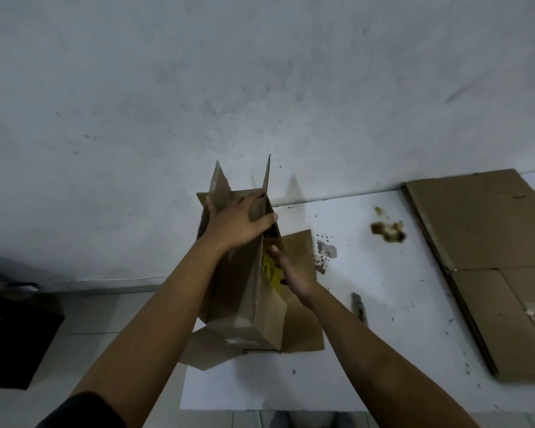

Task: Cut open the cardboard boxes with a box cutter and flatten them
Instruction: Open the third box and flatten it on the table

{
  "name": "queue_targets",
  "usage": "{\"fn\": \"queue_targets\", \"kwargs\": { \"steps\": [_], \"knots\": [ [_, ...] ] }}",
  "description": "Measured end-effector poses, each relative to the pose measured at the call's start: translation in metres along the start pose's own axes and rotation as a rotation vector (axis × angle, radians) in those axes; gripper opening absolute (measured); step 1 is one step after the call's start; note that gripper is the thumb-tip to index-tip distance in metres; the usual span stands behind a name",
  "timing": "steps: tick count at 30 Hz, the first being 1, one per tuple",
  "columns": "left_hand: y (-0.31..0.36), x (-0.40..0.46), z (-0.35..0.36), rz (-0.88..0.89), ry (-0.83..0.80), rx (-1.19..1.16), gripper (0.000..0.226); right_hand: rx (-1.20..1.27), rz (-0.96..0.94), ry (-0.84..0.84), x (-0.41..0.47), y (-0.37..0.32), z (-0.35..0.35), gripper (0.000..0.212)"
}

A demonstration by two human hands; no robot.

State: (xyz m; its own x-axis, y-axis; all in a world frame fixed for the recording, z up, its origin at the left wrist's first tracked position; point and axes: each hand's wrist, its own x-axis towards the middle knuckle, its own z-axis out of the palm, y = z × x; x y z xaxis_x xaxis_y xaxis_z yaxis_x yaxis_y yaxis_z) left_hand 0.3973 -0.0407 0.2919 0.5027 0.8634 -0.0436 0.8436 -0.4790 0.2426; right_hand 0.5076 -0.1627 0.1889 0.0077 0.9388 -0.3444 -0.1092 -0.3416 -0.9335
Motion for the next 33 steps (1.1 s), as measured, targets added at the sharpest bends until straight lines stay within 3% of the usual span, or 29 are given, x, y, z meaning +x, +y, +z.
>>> {"fn": "queue_targets", "kwargs": {
  "steps": [5, 10, 12, 16, 18, 20, 23, 29, 33],
  "knots": [
    [-0.001, -0.002, 0.001, -0.030, -0.054, 0.024, 0.074, -0.125, 0.048, -0.040, 0.002, 0.030, -0.003, 0.084],
    [0.002, -0.003, 0.005, -0.033, -0.049, 0.084, 0.077, -0.104, 0.105, 0.027, -0.027, 0.036, -0.041, 0.044],
    [0.002, -0.001, 0.005, -0.037, -0.051, 0.102, 0.080, -0.169, 0.166, -0.081, -0.037, 0.039, -0.061, 0.044],
    [0.005, 0.002, 0.006, -0.031, -0.048, 0.099, 0.081, -0.321, 0.329, -0.487, -0.040, 0.042, -0.068, 0.032],
    [0.006, 0.003, 0.007, -0.021, -0.042, 0.105, 0.082, -0.357, 0.329, -0.561, -0.033, 0.036, -0.062, 0.029],
    [0.006, 0.003, 0.008, -0.023, -0.038, 0.108, 0.084, -0.349, 0.274, -0.512, -0.018, 0.022, -0.057, 0.033],
    [0.004, 0.003, 0.010, -0.021, -0.038, 0.100, 0.086, -0.115, 0.178, -0.265, 0.014, -0.002, -0.046, 0.040],
    [0.006, 0.001, 0.013, -0.042, -0.037, 0.107, 0.093, 0.218, 0.013, 0.192, 0.060, -0.046, -0.030, 0.035],
    [0.004, 0.000, 0.011, -0.044, -0.037, 0.122, 0.098, 0.350, -0.021, 0.286, 0.094, -0.056, -0.039, 0.068]
  ]
}}
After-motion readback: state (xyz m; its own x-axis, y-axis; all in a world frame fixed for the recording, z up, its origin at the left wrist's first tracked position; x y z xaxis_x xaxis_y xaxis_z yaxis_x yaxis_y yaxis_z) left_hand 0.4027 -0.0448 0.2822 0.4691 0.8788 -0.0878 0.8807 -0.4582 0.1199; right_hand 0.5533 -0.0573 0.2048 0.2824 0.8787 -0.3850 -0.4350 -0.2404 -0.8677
